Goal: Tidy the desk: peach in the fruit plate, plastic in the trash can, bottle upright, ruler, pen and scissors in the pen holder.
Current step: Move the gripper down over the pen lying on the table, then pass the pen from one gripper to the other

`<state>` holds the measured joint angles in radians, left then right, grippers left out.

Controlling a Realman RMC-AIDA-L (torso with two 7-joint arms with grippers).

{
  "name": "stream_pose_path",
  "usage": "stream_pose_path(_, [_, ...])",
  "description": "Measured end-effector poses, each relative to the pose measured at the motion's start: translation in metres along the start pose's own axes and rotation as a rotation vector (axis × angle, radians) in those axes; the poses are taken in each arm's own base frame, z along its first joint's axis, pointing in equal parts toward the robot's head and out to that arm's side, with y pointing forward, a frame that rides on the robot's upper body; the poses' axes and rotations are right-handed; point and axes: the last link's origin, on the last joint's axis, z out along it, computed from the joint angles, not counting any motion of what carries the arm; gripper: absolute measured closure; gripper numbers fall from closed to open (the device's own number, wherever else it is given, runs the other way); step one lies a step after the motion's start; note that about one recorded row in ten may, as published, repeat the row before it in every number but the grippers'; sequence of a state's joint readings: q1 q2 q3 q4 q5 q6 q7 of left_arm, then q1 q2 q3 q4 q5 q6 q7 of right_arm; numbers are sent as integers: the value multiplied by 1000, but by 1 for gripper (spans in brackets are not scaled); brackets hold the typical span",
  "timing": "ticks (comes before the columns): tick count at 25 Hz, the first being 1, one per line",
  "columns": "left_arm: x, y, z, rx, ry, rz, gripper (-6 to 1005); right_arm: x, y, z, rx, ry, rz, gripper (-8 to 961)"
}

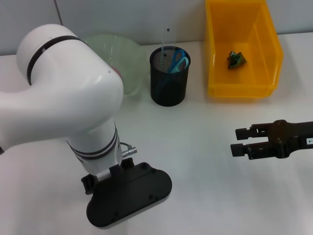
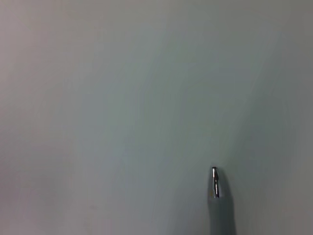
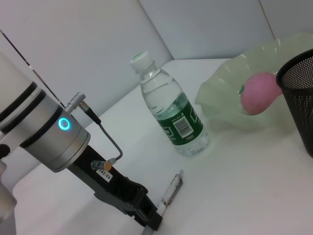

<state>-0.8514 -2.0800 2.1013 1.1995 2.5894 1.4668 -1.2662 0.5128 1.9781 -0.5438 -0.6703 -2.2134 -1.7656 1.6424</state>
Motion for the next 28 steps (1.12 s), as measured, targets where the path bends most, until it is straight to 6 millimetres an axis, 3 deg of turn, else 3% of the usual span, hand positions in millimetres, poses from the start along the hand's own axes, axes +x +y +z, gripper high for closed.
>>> stream_pose_path(20, [-4,-1,-6,17,1,-31,863,-1,0,-1,-2,-6,0,196])
stream_pose_path(25, [-25,-3,-24,144,80,-197,860,-3,0,-2,3,-4,-7,196])
stream_pose_path(28, [-35,2,-36,273,228,-348,857,-4,-1,-5,13,-2,-15,196])
